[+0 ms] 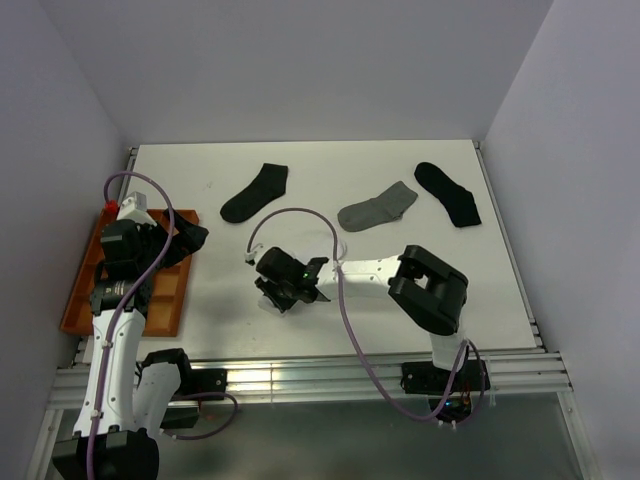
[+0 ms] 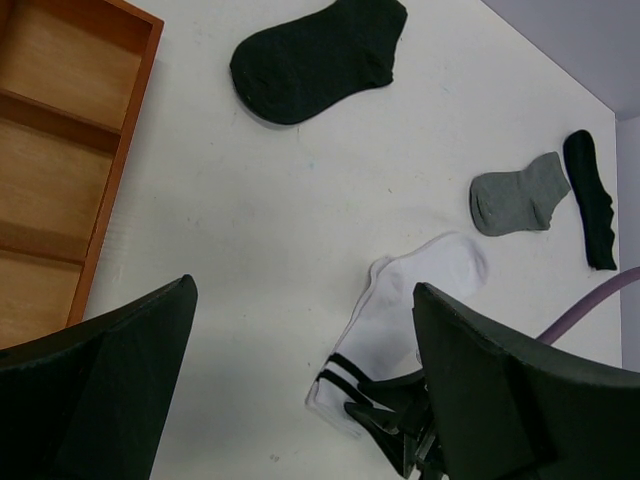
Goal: Roll the socks
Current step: Move the sock to the center of the board, then roll the sock at the center of the board.
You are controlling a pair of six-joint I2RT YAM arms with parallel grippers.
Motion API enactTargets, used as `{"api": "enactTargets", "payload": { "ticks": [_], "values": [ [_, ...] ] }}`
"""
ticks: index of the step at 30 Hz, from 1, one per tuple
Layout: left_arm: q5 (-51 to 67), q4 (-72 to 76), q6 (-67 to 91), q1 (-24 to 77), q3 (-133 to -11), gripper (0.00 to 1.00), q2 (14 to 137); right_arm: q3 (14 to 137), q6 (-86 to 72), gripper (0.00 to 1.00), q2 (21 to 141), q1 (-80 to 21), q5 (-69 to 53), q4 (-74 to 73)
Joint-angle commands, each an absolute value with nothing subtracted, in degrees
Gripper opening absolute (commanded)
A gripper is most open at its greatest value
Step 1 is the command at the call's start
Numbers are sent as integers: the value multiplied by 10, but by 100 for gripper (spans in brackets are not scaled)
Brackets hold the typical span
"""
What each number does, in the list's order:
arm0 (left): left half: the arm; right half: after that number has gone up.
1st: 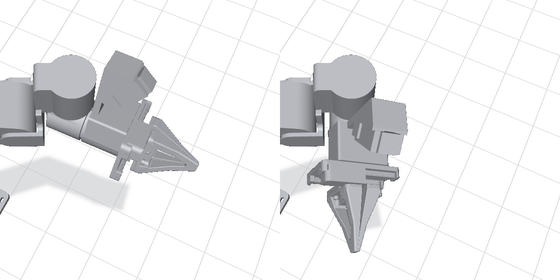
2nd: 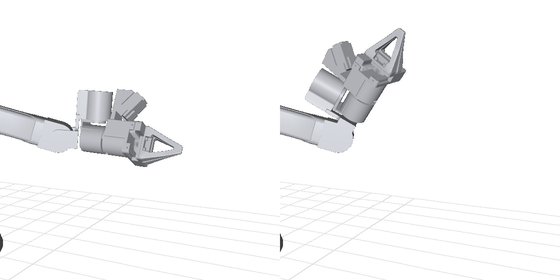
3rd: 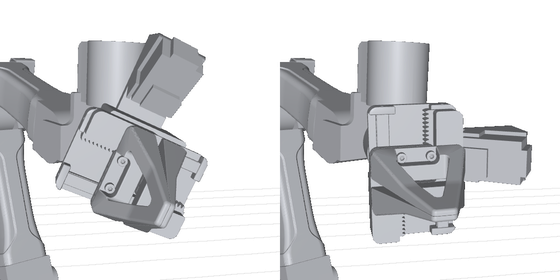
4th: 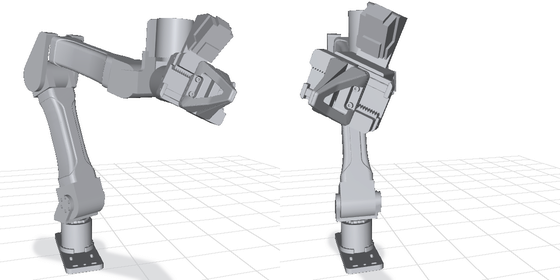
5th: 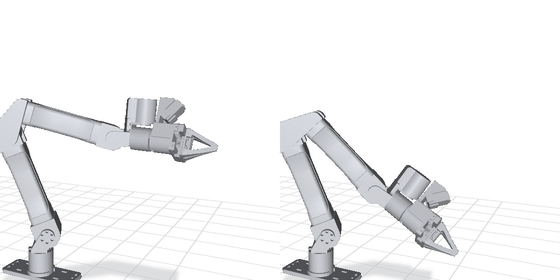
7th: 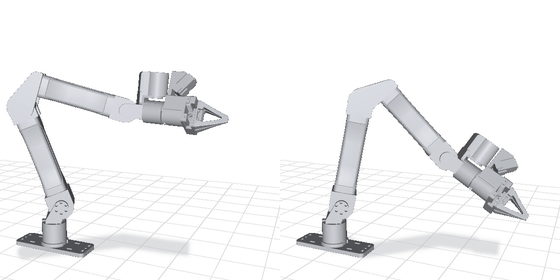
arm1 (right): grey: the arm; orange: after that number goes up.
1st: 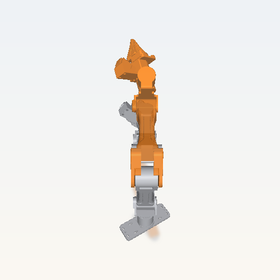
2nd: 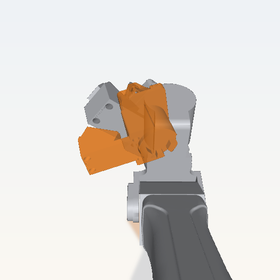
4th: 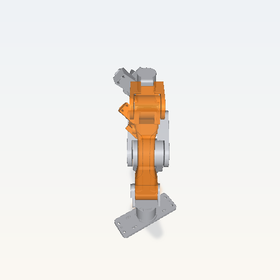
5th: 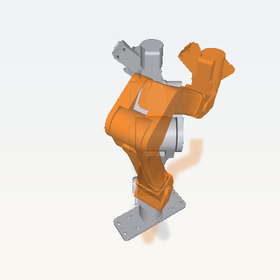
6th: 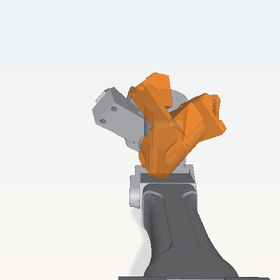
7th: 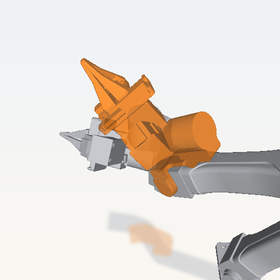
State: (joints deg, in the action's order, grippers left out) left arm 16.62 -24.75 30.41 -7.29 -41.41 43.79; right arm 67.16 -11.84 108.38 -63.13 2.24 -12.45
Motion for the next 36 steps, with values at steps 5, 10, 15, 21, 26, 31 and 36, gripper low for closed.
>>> {"api": "enactTargets", "payload": {
  "ticks": [5, 10, 15, 21, 26, 31, 36],
  "values": [
    [162, -243, 291, -71, -421, 95, 441, 681, -96, 41, 1037, -637, 41, -101],
    [154, -245, 292, -72, -420, 95, 441, 618, -69, 50, 975, -669, 95, -50],
    [156, -245, 292, -72, -420, 95, 443, 611, -43, 56, 983, -700, 125, -54],
    [149, -246, 292, -72, -420, 95, 442, 615, -13, 57, 1011, -718, 160, -47],
    [149, -246, 293, -72, -419, 95, 441, 628, -6, 57, 1041, -728, 183, -54],
    [148, -246, 293, -72, -419, 95, 442, 629, 13, 56, 1059, -731, 185, -52],
    [145, -247, 293, -72, -419, 95, 442, 636, 14, 54, 1078, -736, 185, -58]
  ]
}}
